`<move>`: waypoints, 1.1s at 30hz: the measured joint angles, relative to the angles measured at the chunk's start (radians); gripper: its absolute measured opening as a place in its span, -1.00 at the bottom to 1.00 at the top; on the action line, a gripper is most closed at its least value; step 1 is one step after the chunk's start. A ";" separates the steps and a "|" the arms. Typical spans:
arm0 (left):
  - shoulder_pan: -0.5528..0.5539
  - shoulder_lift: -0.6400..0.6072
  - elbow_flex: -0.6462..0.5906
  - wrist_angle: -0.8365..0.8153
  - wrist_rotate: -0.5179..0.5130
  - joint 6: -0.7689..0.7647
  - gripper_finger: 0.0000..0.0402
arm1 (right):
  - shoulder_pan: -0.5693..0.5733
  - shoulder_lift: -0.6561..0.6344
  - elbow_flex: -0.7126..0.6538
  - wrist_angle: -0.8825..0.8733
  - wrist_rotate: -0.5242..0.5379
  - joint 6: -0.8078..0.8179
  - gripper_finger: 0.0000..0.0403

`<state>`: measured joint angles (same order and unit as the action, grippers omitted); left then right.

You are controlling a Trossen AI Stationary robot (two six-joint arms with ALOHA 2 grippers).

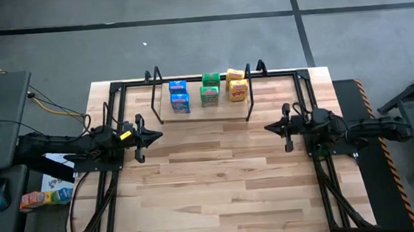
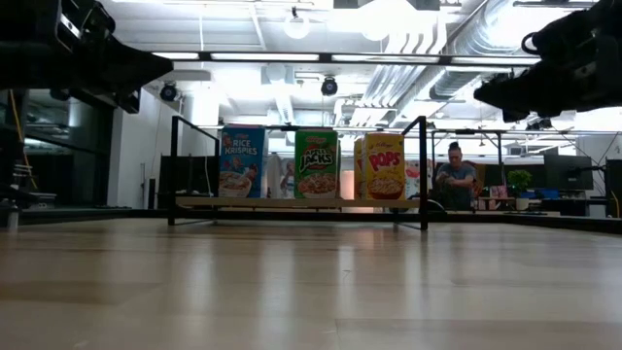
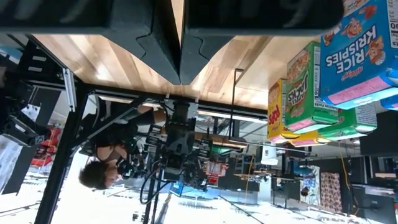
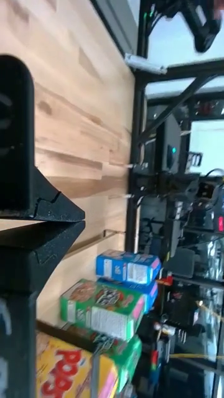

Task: Stack cereal on shelf
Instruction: Return to Home Position

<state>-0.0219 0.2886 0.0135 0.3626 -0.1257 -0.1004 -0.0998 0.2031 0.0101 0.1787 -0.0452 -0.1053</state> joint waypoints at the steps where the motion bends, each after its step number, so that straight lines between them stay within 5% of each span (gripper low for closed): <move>1: 0.000 0.000 0.000 0.000 0.000 0.000 -1.00 | 0.000 0.000 0.000 -0.007 0.008 0.000 -1.00; 9: -0.020 -0.079 0.000 -0.038 0.001 0.000 -1.00 | 0.000 0.000 0.000 -0.045 0.011 -0.005 -1.00; 16: -0.024 -0.287 0.000 -0.323 0.002 0.000 -1.00 | 0.010 -0.061 0.000 -0.087 0.011 -0.004 -1.00; 21: -0.024 -0.284 0.000 -0.333 0.025 0.000 -1.00 | 0.029 -0.201 -0.001 -0.159 0.014 -0.005 -1.00; 33: -0.026 -0.285 -0.002 -0.342 0.044 0.000 -1.00 | 0.050 -0.198 -0.001 -0.144 0.011 -0.005 -1.00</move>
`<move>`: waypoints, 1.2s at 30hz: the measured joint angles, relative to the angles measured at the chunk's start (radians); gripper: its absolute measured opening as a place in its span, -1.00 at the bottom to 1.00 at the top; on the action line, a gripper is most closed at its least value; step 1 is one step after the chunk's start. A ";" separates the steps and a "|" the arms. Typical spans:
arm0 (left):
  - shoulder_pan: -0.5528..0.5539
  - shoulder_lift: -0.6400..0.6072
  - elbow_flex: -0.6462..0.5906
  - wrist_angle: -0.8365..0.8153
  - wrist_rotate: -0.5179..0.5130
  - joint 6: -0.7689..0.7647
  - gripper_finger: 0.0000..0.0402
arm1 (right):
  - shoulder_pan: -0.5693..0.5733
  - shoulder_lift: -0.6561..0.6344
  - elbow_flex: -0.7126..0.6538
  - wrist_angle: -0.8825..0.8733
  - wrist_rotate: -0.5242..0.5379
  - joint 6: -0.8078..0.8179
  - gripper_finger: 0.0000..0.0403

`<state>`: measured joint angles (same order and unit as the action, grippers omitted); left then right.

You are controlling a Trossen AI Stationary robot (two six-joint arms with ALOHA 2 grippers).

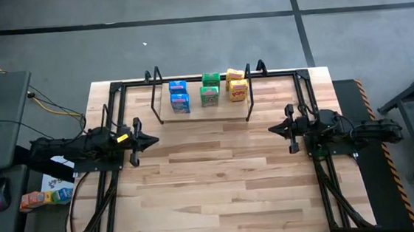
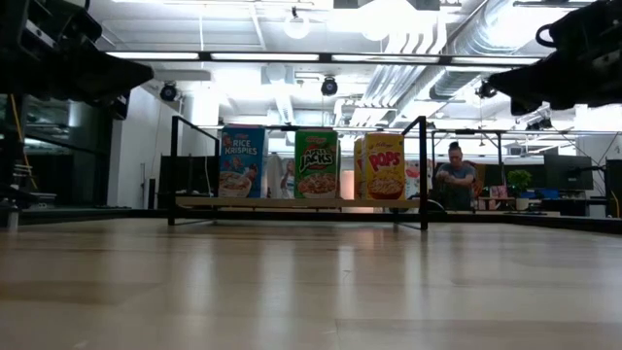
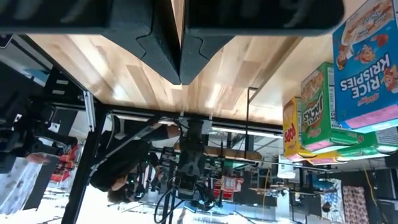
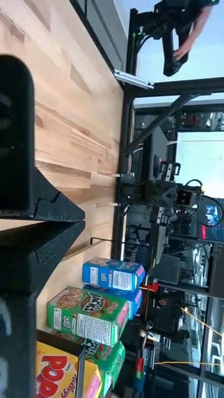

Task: Stack cereal on shelf
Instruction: Return to Home Position

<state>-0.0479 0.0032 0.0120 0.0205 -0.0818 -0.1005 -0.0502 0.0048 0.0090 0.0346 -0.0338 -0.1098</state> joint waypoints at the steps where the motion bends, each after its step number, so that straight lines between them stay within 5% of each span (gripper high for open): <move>1: 0.000 0.000 0.000 0.000 0.000 0.000 -1.00 | 0.000 0.006 0.000 0.000 0.000 0.000 -1.00; 36: 0.000 0.010 0.000 0.000 0.000 0.000 -1.00 | 0.000 0.009 0.002 -0.024 0.000 0.000 -1.00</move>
